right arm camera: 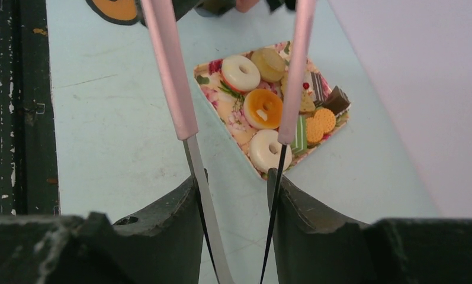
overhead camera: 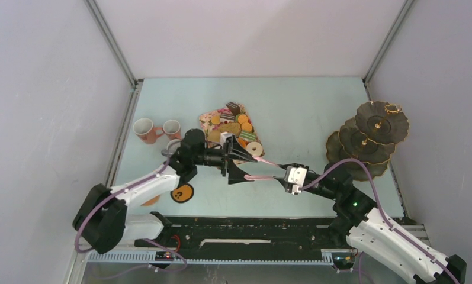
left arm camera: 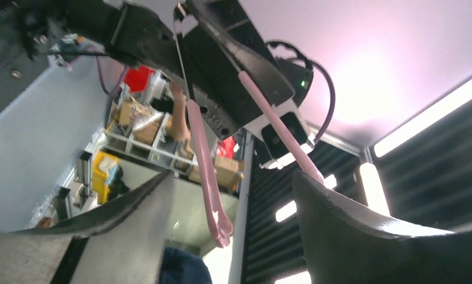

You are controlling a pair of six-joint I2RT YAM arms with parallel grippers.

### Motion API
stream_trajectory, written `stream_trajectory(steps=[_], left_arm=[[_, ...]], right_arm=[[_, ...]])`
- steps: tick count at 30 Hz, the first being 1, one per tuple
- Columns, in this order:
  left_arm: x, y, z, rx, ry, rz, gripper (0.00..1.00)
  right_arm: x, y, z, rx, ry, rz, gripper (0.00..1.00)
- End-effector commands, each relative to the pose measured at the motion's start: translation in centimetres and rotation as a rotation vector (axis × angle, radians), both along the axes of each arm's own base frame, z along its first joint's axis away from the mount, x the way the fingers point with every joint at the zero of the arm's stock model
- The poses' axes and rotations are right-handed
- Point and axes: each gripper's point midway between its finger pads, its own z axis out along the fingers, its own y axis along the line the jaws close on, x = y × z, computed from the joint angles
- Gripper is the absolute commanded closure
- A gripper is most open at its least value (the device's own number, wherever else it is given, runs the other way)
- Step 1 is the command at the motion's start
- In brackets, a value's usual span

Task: Serve the afternoon tea
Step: Pick up the clamp from the center of the board.

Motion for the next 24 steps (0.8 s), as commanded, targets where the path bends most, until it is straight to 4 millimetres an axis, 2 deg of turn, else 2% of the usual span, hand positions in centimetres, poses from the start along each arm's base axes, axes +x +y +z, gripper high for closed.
stream_trajectory(steps=[1,3,6,9,11,15,24], left_arm=[[1.4,3.0,-2.4,0.271,-0.172,0.059,0.23],[2.2,5.3,-4.1,0.401,-0.198,0.102,0.22],[4.1,9.2,-5.7,0.561,-0.232,0.241,0.22],[5.3,11.5,-5.8,0.621,-0.266,0.342,0.21],[5.8,12.1,-5.6,0.643,-0.298,0.38,0.21],[6.1,12.9,-5.9,0.714,-0.337,0.383,0.21],[7.4,13.5,-5.7,0.781,-0.382,0.374,0.21]], right_arm=[[0.9,-0.5,0.1,0.014,0.059,-0.086,0.64],[1.4,-0.8,-0.3,0.012,0.093,-0.136,0.66],[2.0,-1.1,-1.0,0.009,0.132,-0.187,0.67],[2.9,-1.4,-2.1,-0.004,0.201,-0.262,0.69],[3.6,-1.6,-2.8,-0.005,0.251,-0.319,0.72],[4.4,-1.6,-3.5,0.024,0.367,-0.409,0.71],[5.5,-2.0,-5.7,0.066,0.59,-0.599,0.81]])
